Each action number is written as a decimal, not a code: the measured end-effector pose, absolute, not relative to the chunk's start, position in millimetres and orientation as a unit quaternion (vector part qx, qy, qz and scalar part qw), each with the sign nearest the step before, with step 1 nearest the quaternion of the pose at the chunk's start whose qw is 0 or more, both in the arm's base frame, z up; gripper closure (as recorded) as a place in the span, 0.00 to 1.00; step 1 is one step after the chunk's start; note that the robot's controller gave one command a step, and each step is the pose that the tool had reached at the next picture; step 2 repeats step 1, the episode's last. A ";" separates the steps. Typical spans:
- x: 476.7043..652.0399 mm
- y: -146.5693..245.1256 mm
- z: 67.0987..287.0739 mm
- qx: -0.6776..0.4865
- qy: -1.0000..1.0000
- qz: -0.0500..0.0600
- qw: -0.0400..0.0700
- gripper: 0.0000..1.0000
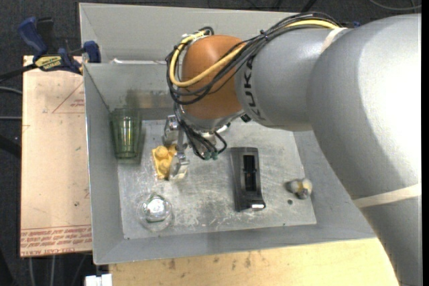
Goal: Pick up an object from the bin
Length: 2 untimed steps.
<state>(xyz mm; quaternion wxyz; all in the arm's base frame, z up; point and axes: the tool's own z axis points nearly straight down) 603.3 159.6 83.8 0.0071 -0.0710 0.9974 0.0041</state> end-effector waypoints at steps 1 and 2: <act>615.6 168.1 264.4 -0.062 0.998 0.001 0.005 1.00; 615.6 168.1 264.4 -0.062 0.998 0.001 0.005 1.00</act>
Offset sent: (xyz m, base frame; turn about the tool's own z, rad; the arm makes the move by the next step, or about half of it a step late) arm 0.0000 0.0000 0.0000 0.0000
